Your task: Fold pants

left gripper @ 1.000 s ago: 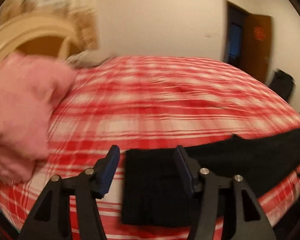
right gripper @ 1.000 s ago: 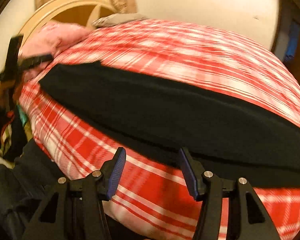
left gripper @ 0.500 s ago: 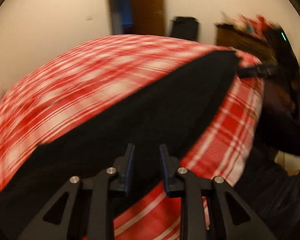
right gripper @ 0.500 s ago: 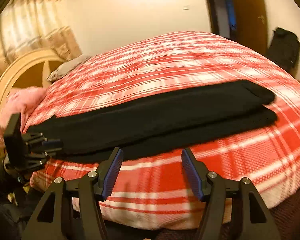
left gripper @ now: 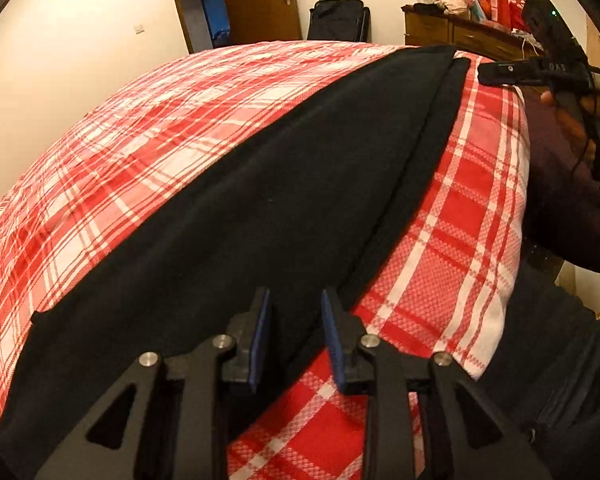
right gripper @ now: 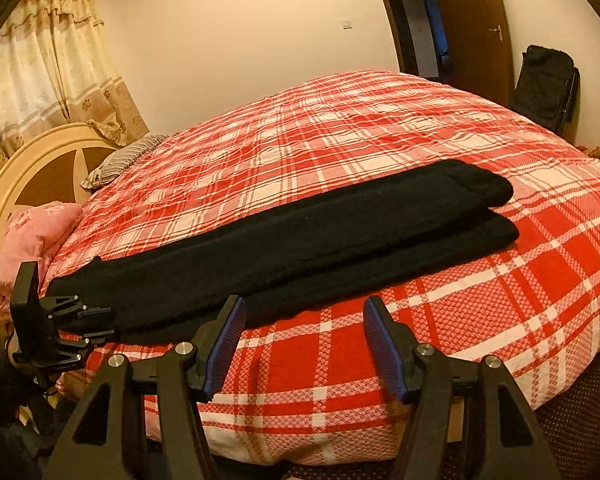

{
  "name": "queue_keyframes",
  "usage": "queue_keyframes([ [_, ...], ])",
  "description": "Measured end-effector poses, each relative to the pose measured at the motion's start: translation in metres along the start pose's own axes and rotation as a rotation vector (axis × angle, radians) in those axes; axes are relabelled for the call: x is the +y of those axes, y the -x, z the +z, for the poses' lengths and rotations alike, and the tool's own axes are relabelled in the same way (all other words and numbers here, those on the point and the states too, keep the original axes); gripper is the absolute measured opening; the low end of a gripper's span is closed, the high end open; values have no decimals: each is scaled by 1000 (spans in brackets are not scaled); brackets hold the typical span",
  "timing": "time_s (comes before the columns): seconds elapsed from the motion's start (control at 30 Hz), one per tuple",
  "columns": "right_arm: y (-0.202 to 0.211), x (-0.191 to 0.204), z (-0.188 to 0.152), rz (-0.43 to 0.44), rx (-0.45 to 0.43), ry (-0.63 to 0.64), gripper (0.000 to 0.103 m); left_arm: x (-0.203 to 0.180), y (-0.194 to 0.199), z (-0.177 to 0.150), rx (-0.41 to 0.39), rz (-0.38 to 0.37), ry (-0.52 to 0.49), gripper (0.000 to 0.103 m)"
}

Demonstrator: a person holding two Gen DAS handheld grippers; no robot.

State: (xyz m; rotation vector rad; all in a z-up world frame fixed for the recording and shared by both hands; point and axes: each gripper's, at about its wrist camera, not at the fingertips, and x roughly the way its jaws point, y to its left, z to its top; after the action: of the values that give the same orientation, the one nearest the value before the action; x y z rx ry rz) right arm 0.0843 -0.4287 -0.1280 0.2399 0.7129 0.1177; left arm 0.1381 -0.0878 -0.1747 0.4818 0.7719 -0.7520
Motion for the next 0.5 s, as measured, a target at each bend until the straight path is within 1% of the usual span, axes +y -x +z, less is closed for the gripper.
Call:
queue_keyframes([
  [0.07,1,-1,1,-6,-3,-1,63,-2,-1,2,2,0,-12,31],
  [0.13,2,-4,3,-15,-9,-10,63,-4,-3,4,1,-2,-24,39],
  [0.17,2,-7,6,-27,-14,-18,63,-6,-3,4,1,1,-32,41],
  [0.23,5,-15,10,-41,-27,-33,63,-7,-6,3,3,5,-40,42],
  [0.3,11,-28,17,-54,-54,-78,63,-5,-7,4,1,-10,-36,41],
  [0.37,15,-41,23,-60,-71,-119,63,-1,-7,7,7,-23,-16,31],
  [0.4,17,-52,28,-63,-81,-157,63,1,-7,8,13,-27,-5,20],
  [0.43,18,-58,31,-64,-87,-178,63,3,-7,9,19,-25,-1,16],
  [0.5,19,-78,39,-51,-102,-249,63,6,-6,9,23,-39,16,13],
])
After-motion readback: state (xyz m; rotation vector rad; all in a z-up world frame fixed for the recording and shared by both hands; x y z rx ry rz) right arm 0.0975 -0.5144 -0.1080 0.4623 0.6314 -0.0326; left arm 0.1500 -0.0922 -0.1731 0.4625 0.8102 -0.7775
